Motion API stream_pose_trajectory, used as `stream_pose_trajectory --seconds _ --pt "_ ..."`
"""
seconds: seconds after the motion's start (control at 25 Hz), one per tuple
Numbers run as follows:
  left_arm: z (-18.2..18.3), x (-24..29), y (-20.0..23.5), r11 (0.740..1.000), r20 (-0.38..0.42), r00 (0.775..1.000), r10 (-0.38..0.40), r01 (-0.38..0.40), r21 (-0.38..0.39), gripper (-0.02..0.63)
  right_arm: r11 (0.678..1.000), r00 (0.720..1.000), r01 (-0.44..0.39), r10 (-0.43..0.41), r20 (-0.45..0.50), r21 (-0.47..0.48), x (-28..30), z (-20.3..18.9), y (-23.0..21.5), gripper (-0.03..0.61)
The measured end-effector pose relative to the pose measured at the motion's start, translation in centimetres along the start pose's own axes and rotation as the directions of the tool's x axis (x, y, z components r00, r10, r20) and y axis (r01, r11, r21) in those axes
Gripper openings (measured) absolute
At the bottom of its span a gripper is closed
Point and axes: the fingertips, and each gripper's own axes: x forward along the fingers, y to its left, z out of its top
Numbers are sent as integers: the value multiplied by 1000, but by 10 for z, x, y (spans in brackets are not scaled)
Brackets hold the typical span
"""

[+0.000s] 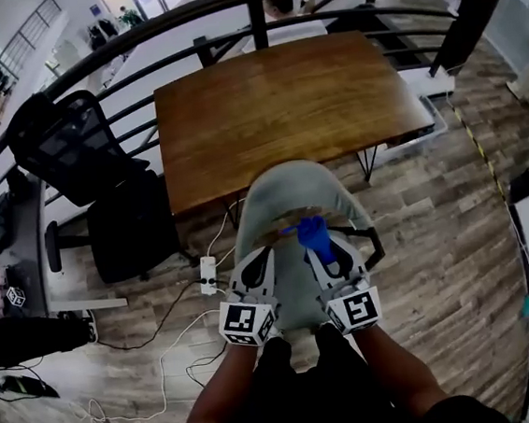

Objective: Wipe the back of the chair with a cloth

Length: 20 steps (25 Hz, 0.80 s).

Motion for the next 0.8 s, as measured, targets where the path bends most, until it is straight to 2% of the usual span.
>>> stream_pose_trajectory --seconds 0.2,0.36,0.6,0.8 --pt "-22 24 21 993 -5 993 116 -116 5 3 995 996 -95 95 -5 10 28 -27 -14 124" --pt "-38 39 42 980 4 980 197 -197 3 3 990 991 -136 136 -7 27 55 -52 -24 123" --pt "-69 54 72 966 35 966 257 -257 1 3 983 983 -182 182 17 29 95 -84 -19 123" --pt "-96 67 100 954 46 953 300 -299 -37 3 976 977 -213 212 16 46 124 -109 -3 123"
